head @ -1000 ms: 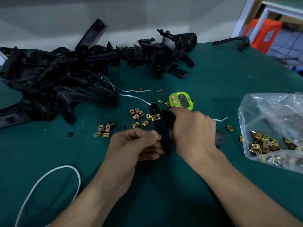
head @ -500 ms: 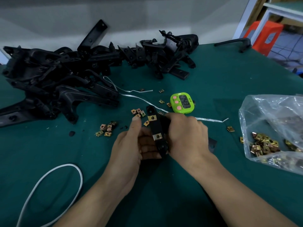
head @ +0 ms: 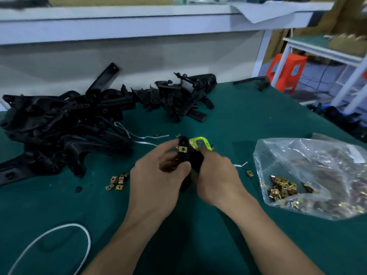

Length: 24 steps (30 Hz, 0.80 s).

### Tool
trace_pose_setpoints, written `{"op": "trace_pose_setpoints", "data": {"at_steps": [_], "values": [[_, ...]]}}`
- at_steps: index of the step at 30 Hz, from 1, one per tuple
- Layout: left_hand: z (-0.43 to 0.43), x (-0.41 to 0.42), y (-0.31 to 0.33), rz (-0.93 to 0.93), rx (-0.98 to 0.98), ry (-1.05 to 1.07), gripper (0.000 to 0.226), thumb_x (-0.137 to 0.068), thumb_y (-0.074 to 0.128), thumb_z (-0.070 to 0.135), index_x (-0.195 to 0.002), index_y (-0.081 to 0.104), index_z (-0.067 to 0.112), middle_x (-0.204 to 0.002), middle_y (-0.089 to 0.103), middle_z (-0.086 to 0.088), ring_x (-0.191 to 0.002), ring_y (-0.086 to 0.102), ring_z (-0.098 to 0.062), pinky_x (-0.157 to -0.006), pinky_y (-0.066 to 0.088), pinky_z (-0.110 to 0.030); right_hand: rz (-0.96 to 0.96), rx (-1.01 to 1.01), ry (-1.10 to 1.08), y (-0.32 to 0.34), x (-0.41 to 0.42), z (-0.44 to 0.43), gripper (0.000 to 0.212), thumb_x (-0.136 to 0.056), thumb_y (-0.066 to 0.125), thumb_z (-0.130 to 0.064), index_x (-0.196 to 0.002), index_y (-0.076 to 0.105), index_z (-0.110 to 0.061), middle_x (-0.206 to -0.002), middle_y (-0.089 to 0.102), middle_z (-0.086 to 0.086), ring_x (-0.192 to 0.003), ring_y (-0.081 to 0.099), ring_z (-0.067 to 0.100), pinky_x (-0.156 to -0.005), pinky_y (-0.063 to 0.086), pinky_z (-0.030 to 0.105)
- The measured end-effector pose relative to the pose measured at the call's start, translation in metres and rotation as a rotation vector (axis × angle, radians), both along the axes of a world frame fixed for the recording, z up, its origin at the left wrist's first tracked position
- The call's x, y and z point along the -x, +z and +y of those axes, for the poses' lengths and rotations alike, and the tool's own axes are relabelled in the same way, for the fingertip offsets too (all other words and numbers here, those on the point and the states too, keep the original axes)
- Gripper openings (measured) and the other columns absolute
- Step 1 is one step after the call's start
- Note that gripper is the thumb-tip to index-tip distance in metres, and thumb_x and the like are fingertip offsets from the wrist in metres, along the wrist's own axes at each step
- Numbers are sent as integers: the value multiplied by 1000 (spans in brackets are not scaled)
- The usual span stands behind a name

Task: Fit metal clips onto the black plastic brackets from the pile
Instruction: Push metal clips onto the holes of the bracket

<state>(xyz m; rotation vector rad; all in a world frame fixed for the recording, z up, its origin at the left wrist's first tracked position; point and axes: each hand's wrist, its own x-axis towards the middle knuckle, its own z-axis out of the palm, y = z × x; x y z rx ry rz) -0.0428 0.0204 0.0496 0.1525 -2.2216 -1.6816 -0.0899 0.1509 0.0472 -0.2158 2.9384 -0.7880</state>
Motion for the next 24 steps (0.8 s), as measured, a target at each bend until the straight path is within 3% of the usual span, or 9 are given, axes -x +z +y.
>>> {"op": "trace_pose_setpoints", "data": {"at_steps": [3, 7, 9, 11, 13, 15, 18, 22, 24], "values": [[10, 6, 20, 34, 111, -25, 40, -83, 76, 16, -102, 69, 51, -93, 70, 37, -89, 65, 16, -74, 43, 3, -149, 153, 37, 21, 1, 17, 53, -83, 59, -15, -133, 50, -33, -97, 67, 3, -77, 63, 24, -55, 42, 25], [44, 17, 45, 84, 278, -62, 48, -79, 76, 19, -105, 61, 56, -82, 60, 50, -88, 61, 20, -75, 44, 1, -70, 225, -30, 42, -2, 54, 29, -83, 62, -18, -109, 60, -30, -85, 68, -2, -70, 65, 15, -53, 46, 24], [60, 29, 55, 94, 292, -101, 47, -78, 73, 12, -94, 64, 56, -76, 59, 50, -84, 62, 20, -74, 45, 0, -80, 388, -68, 48, -10, 76, 20, -83, 66, -18, -100, 63, -27, -74, 68, -3, -57, 59, 10, -49, 45, 24], [80, 44, 64, 53, 230, -169, 47, -74, 72, 6, -80, 71, 52, -77, 65, 44, -80, 64, 20, -70, 45, 2, -123, 606, -136, 53, -20, 101, 19, -86, 66, -14, -101, 66, -26, -72, 70, 1, -57, 60, 12, -53, 48, 25], [106, 57, 70, -26, 156, -298, 46, -71, 71, 2, -95, 78, 41, -88, 75, 27, -86, 68, 13, -82, 55, -11, -161, 823, -221, 56, -31, 129, 22, -91, 62, -9, -105, 69, -26, -79, 75, 8, -65, 67, 19, -58, 52, 29], [141, 67, 72, -79, 119, -432, 47, -72, 71, 0, -107, 79, 30, -100, 78, 14, -95, 71, 6, -91, 58, -23, -132, 902, -336, 56, -41, 159, 22, -93, 62, -9, -104, 71, -25, -78, 75, 7, -66, 69, 19, -57, 52, 27], [201, 81, 68, -122, 110, -575, 44, -77, 73, -1, -110, 78, 26, -103, 77, 13, -94, 70, 5, -86, 56, -16, -79, 956, -551, 53, -55, 205, 7, -92, 66, -14, -96, 72, -13, -80, 73, 16, -63, 66, 19, -58, 51, 29], [283, 103, 62, -186, 111, -717, 45, -79, 74, 8, -119, 74, 29, -112, 75, 13, -81, 65, 14, -59, 48, -2, -51, 1067, -764, 54, -56, 266, 11, -81, 73, -20, -75, 73, -11, -73, 70, 15, -60, 63, 23, -62, 48, 34], [324, 116, 72, -161, 122, -771, 49, -83, 74, 16, -129, 68, 29, -125, 70, 9, -86, 64, 11, -67, 49, -7, 9, 1102, -883, 58, -33, 305, 13, -77, 74, -18, -77, 71, -6, -67, 69, 14, -52, 64, 23, -50, 48, 29]]}}
